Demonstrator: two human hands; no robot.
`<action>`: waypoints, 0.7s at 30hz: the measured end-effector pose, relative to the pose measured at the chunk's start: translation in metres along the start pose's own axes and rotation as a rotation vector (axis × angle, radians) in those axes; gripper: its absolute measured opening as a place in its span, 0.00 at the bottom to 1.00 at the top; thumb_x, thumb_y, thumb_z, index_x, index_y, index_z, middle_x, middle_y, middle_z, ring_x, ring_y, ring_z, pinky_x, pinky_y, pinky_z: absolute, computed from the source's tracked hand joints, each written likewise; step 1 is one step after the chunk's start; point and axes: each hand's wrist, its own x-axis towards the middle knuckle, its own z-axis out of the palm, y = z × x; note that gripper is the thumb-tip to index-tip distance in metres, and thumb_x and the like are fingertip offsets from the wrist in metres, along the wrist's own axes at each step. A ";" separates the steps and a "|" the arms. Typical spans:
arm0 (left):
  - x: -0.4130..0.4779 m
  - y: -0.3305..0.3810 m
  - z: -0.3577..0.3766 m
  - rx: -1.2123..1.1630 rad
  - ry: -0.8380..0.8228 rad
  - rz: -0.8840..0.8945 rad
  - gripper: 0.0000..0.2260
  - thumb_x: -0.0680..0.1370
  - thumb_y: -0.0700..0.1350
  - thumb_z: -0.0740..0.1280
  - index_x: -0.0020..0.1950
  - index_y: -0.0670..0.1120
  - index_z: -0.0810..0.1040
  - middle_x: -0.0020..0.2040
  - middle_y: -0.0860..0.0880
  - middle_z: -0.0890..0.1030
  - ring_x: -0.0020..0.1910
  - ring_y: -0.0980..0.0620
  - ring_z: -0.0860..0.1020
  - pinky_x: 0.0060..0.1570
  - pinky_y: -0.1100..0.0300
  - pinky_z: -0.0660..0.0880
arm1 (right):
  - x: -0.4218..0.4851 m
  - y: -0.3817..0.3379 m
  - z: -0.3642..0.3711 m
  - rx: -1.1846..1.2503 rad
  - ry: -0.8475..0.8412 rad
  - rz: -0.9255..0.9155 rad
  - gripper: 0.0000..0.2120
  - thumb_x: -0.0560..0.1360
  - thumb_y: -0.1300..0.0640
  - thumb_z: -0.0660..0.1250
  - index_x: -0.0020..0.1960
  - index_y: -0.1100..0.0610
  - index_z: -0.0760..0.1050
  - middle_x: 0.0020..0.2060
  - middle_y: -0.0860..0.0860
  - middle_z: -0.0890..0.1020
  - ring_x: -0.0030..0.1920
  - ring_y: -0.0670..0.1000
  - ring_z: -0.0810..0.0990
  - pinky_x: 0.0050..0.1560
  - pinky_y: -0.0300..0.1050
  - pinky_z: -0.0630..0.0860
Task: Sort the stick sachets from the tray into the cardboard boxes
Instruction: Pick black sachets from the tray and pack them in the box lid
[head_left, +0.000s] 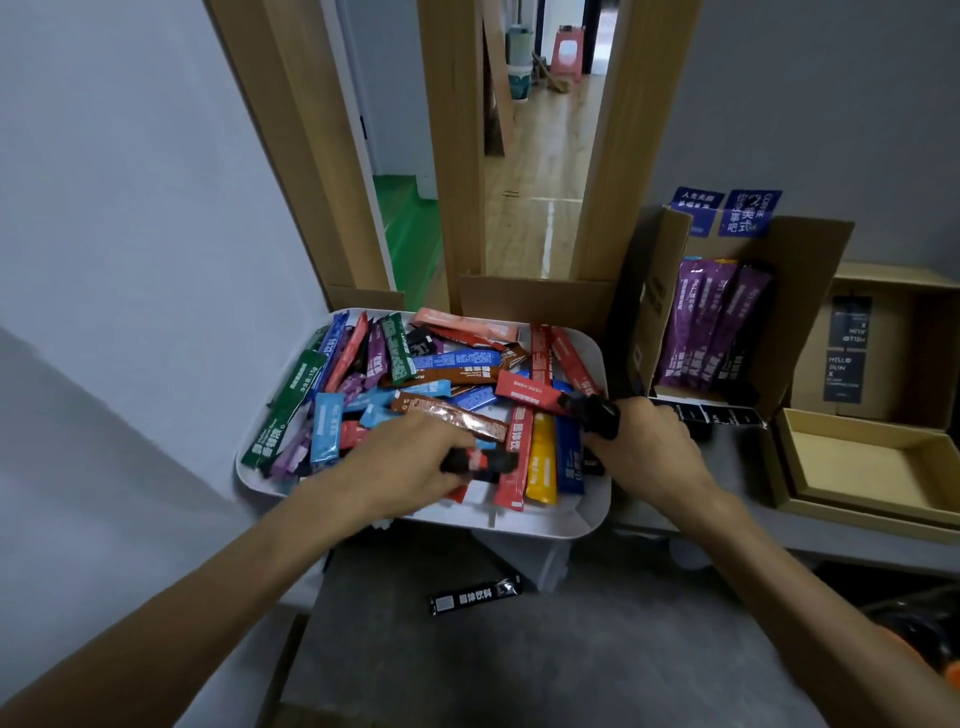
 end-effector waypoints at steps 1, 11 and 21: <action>0.004 0.001 0.007 0.068 -0.015 0.017 0.05 0.76 0.50 0.71 0.51 0.54 0.80 0.47 0.54 0.82 0.49 0.52 0.78 0.45 0.54 0.75 | 0.001 0.002 0.000 -0.019 -0.012 0.021 0.12 0.75 0.50 0.71 0.54 0.55 0.77 0.45 0.53 0.81 0.43 0.54 0.81 0.43 0.52 0.81; 0.013 -0.019 0.019 0.105 0.024 0.056 0.09 0.78 0.47 0.68 0.58 0.53 0.78 0.53 0.53 0.77 0.55 0.50 0.76 0.50 0.56 0.72 | 0.010 -0.007 0.003 -0.066 -0.158 0.021 0.15 0.72 0.53 0.74 0.50 0.55 0.70 0.44 0.51 0.78 0.47 0.54 0.81 0.48 0.51 0.82; 0.012 -0.022 0.026 0.063 0.025 0.088 0.15 0.77 0.55 0.70 0.63 0.55 0.76 0.51 0.57 0.71 0.53 0.52 0.77 0.49 0.55 0.73 | -0.004 0.003 -0.032 0.551 -0.507 0.195 0.07 0.76 0.57 0.70 0.51 0.60 0.77 0.36 0.53 0.83 0.28 0.46 0.71 0.27 0.38 0.67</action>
